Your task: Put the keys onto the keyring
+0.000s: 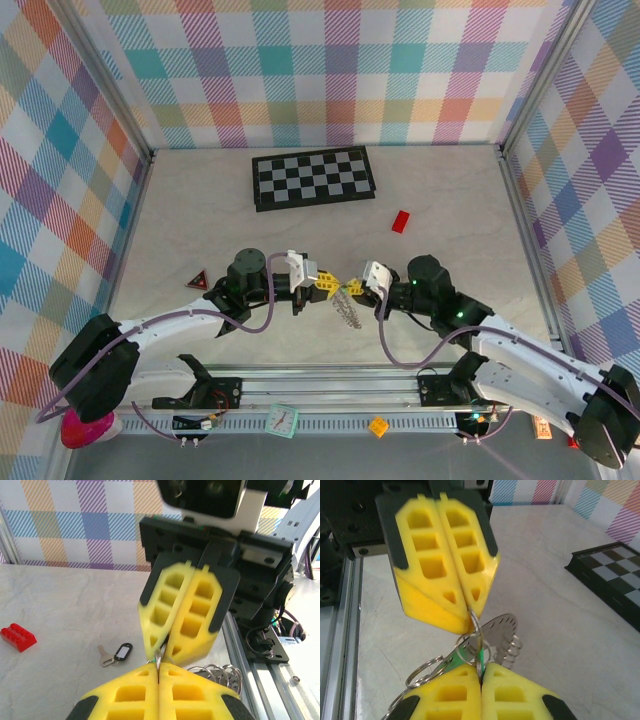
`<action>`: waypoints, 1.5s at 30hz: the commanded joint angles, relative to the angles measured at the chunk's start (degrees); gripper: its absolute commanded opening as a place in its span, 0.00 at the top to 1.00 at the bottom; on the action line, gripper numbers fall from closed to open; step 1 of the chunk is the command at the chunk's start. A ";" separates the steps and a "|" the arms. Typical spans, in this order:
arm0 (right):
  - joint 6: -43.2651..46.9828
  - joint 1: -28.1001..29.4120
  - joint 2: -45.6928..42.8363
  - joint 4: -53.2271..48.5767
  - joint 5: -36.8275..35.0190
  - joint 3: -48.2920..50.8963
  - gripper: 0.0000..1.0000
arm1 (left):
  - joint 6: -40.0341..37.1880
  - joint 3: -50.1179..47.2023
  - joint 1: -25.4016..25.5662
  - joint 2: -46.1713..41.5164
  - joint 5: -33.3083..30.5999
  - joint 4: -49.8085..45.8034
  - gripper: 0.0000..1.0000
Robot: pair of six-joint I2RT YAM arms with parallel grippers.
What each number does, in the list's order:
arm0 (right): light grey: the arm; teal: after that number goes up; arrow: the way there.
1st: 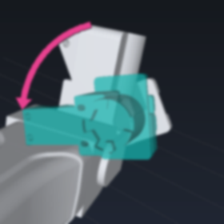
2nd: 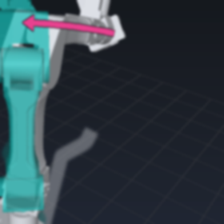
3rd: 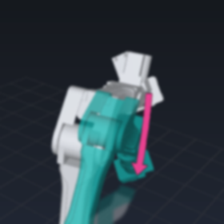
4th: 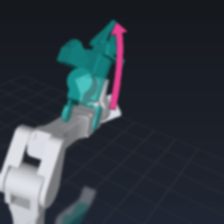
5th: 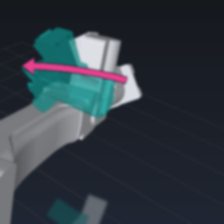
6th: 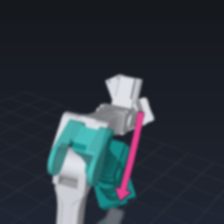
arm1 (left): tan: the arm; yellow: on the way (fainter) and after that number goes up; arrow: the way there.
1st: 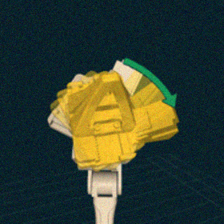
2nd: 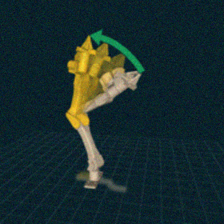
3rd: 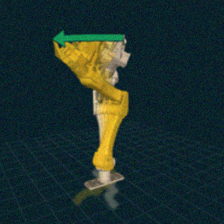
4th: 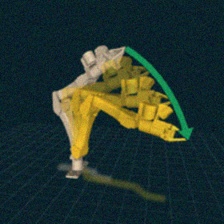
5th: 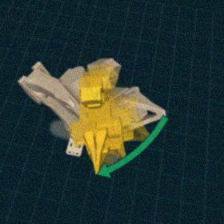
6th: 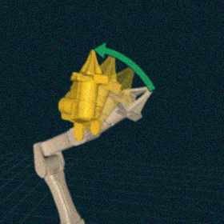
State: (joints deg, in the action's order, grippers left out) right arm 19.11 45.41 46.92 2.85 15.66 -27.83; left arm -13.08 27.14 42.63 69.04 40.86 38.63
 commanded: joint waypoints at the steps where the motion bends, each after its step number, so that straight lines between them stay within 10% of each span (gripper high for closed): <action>1: 1.10 0.38 -2.12 0.58 -0.50 0.06 1.00 | -1.16 1.09 0.43 -0.66 -0.43 -0.20 1.00; 11: 3.13 0.33 -3.14 -2.05 -2.50 -1.31 1.00 | -2.12 1.61 0.43 -0.70 -1.06 -3.51 1.00; 18: 4.88 0.38 -3.41 -6.79 -2.37 -4.88 1.00 | 0.32 -0.78 0.43 -4.12 -6.02 -0.14 0.69; 34: 2.45 8.60 15.94 -1.84 5.12 -17.69 1.00 | 8.56 -6.65 -0.69 -37.80 -64.70 -18.04 0.41; 45: -9.34 12.61 36.19 20.17 7.39 -20.47 1.00 | 13.72 -2.42 -2.37 -47.51 -78.73 -34.49 0.31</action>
State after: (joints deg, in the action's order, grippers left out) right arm 12.14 58.13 81.67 16.43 23.24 -46.61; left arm -1.85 22.85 40.88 22.09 -32.32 8.95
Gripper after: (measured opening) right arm 0.045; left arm 0.685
